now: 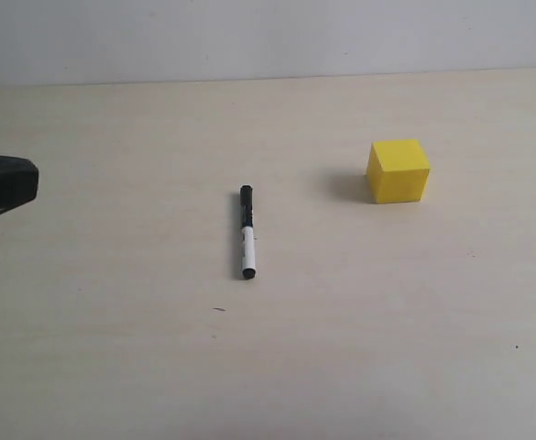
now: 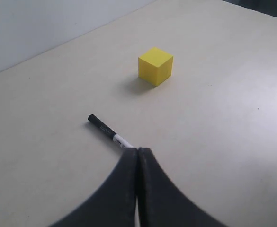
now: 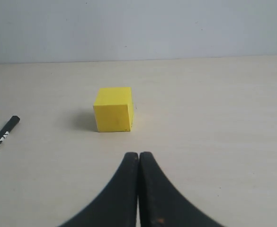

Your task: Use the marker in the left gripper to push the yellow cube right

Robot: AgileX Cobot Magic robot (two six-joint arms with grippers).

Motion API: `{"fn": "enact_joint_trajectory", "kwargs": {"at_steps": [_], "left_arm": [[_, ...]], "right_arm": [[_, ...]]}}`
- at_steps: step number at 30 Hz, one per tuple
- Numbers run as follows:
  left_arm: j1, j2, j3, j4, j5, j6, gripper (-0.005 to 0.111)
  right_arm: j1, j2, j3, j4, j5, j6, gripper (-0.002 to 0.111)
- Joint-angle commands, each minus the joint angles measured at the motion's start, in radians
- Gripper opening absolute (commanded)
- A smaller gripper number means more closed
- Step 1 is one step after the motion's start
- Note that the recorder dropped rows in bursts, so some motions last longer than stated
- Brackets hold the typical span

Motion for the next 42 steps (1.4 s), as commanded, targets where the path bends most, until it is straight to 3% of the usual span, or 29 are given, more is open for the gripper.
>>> {"fn": "enact_joint_trajectory", "kwargs": {"at_steps": [1, 5, 10, 14, 22, 30, 42], "left_arm": [[0.113, -0.052, 0.002, -0.013, 0.032, 0.002, 0.000], [0.304, -0.137, 0.007, -0.005, 0.114, 0.002, 0.000], [0.541, -0.293, 0.045, 0.009, 0.117, -0.001, 0.000], [0.661, -0.412, 0.081, 0.011, 0.119, -0.001, 0.000], [0.711, -0.518, 0.148, 0.018, 0.095, -0.001, 0.000], [0.711, -0.587, 0.299, -0.065, -0.186, -0.001, 0.000], [0.711, -0.686, 0.491, -0.026, -0.191, 0.001, 0.000]], "right_arm": [[-0.008, -0.006, 0.004, -0.002, -0.010, -0.004, 0.000], [-0.008, -0.006, 0.004, -0.002, -0.010, -0.004, 0.000], [-0.008, -0.006, 0.004, -0.002, -0.010, -0.004, 0.000], [-0.008, -0.006, 0.004, -0.002, -0.010, -0.004, 0.000], [-0.008, -0.006, 0.004, -0.002, -0.010, -0.004, 0.000], [-0.008, -0.006, 0.004, -0.002, -0.010, -0.004, 0.000], [-0.008, -0.006, 0.004, -0.002, -0.010, -0.004, 0.000]]}}
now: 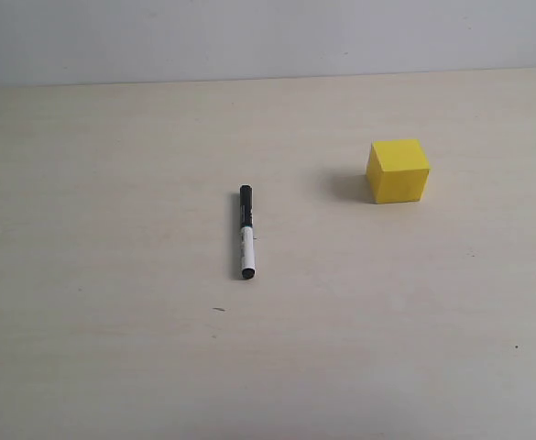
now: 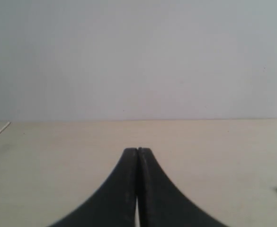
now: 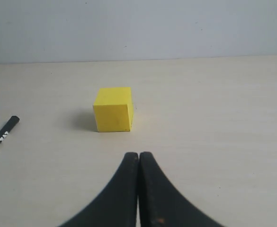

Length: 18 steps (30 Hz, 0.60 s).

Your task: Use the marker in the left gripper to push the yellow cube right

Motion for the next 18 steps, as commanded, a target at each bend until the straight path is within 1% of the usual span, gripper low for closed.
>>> {"fn": "enact_joint_trajectory", "kwargs": {"at_steps": [1, 5, 6, 7, 11, 18], "left_arm": [[0.003, -0.030, 0.070, 0.003, -0.013, 0.001, 0.000], [0.003, -0.030, 0.117, 0.004, -0.013, 0.001, 0.000], [0.003, -0.030, 0.117, 0.004, 0.009, -0.001, 0.000], [0.003, -0.030, 0.117, 0.019, 0.064, -0.001, 0.000], [0.003, -0.030, 0.117, 0.014, 0.130, -0.001, 0.000], [0.003, -0.030, 0.117, 0.014, 0.130, -0.001, 0.000]], "right_arm": [[-0.008, -0.006, 0.004, -0.002, -0.010, -0.004, 0.000], [-0.008, -0.006, 0.004, -0.002, -0.008, -0.004, 0.000], [-0.008, -0.006, 0.004, -0.002, -0.008, -0.004, 0.000], [-0.008, -0.006, 0.004, -0.002, -0.008, -0.004, 0.000], [-0.008, -0.006, 0.004, -0.002, -0.008, -0.004, 0.000], [-0.008, -0.006, 0.004, -0.002, -0.008, -0.004, 0.000]]}}
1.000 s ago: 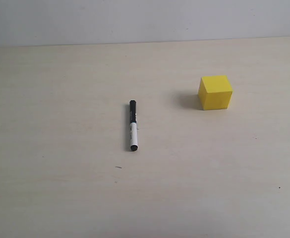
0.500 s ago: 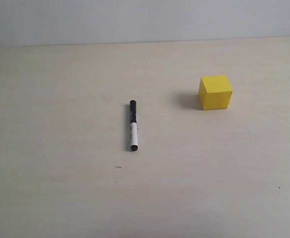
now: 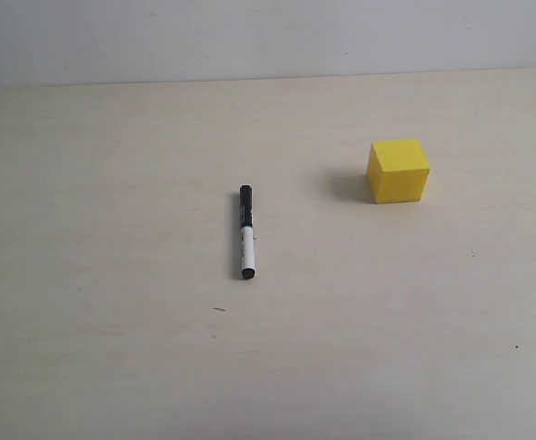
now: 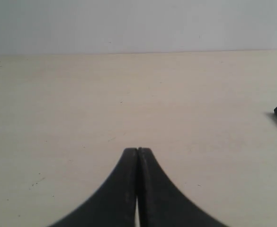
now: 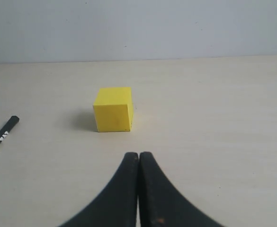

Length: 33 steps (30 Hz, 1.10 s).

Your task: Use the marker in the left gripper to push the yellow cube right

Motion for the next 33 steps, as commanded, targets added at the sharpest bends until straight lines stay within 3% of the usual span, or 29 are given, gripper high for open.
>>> {"fn": "enact_joint_trajectory", "kwargs": {"at_steps": [1, 19, 26, 33], "left_arm": [[0.003, -0.006, 0.000, 0.008, 0.002, -0.001, 0.000], [-0.010, -0.006, 0.000, 0.008, 0.001, -0.001, 0.000], [-0.101, -0.006, 0.000, 0.008, 0.001, 0.001, 0.000], [-0.105, -0.006, 0.000, 0.008, 0.001, 0.001, 0.000]], "right_arm": [[-0.008, -0.006, 0.004, -0.002, -0.008, -0.004, 0.000], [-0.008, -0.006, 0.004, -0.002, -0.008, -0.004, 0.000], [-0.008, -0.006, 0.004, -0.002, -0.008, -0.004, 0.000], [-0.008, -0.006, 0.004, -0.002, -0.008, -0.004, 0.000]]}}
